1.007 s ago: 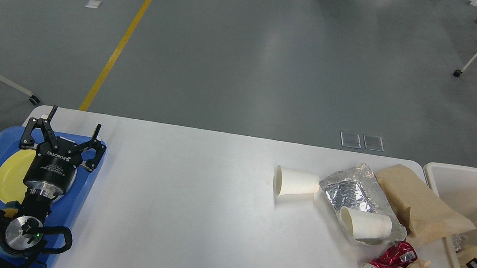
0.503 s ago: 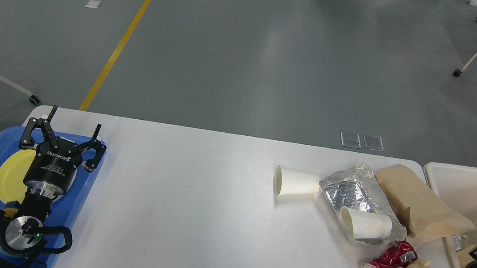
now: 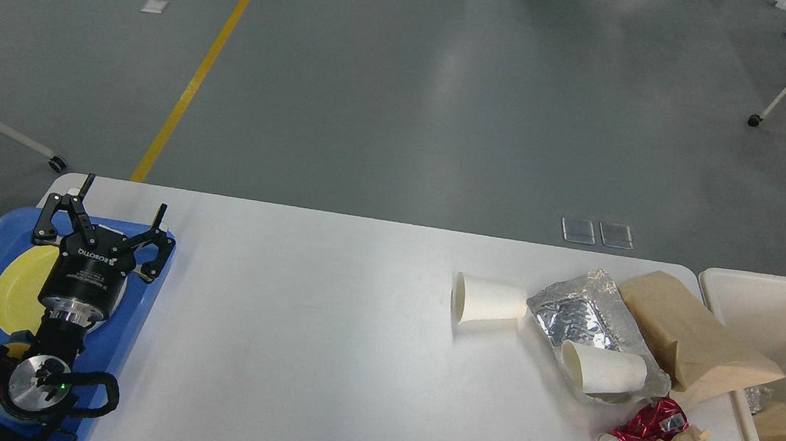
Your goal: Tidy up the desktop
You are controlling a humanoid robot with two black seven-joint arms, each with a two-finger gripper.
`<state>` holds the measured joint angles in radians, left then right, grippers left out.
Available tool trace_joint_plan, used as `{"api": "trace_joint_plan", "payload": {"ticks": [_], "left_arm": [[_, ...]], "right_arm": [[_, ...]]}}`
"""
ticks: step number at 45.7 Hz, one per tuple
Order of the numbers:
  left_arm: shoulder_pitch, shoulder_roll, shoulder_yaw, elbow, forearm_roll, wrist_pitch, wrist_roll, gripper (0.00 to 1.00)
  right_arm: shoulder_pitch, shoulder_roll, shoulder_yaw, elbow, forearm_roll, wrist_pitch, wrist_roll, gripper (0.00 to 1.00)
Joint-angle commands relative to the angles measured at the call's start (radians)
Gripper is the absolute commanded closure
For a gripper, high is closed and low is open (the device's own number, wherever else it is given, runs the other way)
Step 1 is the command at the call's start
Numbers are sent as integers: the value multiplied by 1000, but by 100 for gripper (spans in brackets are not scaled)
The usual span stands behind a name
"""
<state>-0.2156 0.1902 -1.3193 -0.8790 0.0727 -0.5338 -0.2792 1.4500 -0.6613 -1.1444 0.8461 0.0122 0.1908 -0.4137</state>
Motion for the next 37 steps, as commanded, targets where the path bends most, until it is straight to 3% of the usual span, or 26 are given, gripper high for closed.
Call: {"api": "trace_joint_plan", "payload": {"ticks": [1,7,13,18,28,37], "left_arm": [[1,0,0,0,1,0,0,4],[-1,0,0,0,1,0,0,4],[1,0,-1,0,1,0,0,4],[1,0,0,0,1,0,0,4],[1,0,0,0,-1,0,0,4],[1,0,0,0,-1,0,0,4]], "right_arm": [[199,121,-103,47,-1,272,-5,0],[364,236,-112,62,3,547,-5,0],[565,322,-109,209,8,686,-5,0],[719,338,-80,362,18,720,-5,0],[967,256,-14,609,103,769,-5,0],[1003,218,-31,682,106,748,1,0]]}}
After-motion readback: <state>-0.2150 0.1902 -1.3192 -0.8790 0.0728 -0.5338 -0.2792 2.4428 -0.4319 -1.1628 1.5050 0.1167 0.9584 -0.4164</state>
